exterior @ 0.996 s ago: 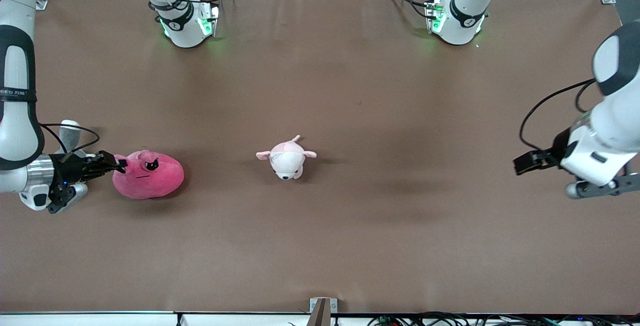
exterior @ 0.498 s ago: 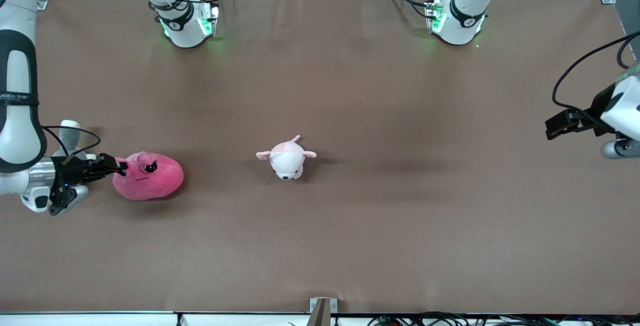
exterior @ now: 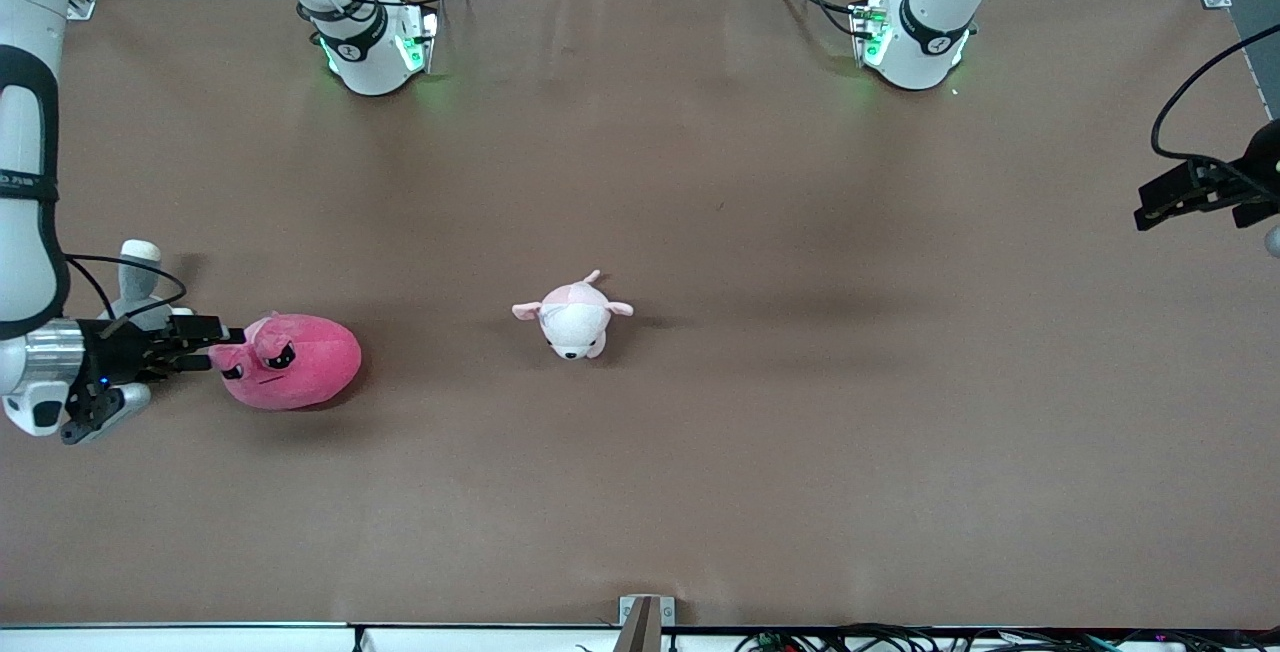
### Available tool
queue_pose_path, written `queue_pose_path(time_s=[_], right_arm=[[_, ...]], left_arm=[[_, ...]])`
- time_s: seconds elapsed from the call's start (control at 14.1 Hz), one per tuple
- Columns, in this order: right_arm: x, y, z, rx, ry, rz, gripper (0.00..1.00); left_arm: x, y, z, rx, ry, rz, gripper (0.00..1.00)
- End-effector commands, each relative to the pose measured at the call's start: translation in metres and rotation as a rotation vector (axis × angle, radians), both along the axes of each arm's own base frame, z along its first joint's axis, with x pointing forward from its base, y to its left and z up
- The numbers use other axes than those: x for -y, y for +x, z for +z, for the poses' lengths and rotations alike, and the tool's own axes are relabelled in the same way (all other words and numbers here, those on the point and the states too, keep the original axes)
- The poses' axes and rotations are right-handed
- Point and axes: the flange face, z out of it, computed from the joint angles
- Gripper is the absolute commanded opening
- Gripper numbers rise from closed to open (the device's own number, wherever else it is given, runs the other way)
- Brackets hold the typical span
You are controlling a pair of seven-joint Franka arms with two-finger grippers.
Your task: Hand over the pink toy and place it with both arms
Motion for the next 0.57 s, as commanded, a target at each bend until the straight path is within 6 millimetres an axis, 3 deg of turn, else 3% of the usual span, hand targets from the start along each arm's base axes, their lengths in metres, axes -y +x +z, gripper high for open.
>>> queue_pose_path(time_s=[0.0,0.36,0.5], right_arm=[[0.0,-0.001,0.045,0.047,-0.013,-0.014,1.0],[-0.001,-0.023,0.143,0.124,-0.154,-0.1,1.0],[-0.011,-0.035,0.166,0.096,-0.176,-0.135,1.0]], left_arm=[[-0.01,-0.019,0.005,-0.005,-0.014,-0.038,1.0],[-0.01,-0.035,0.006,-0.006,-0.018,-0.04,1.0],[0.005,-0.043,0.006,-0.011,-0.015,-0.06,1.0]])
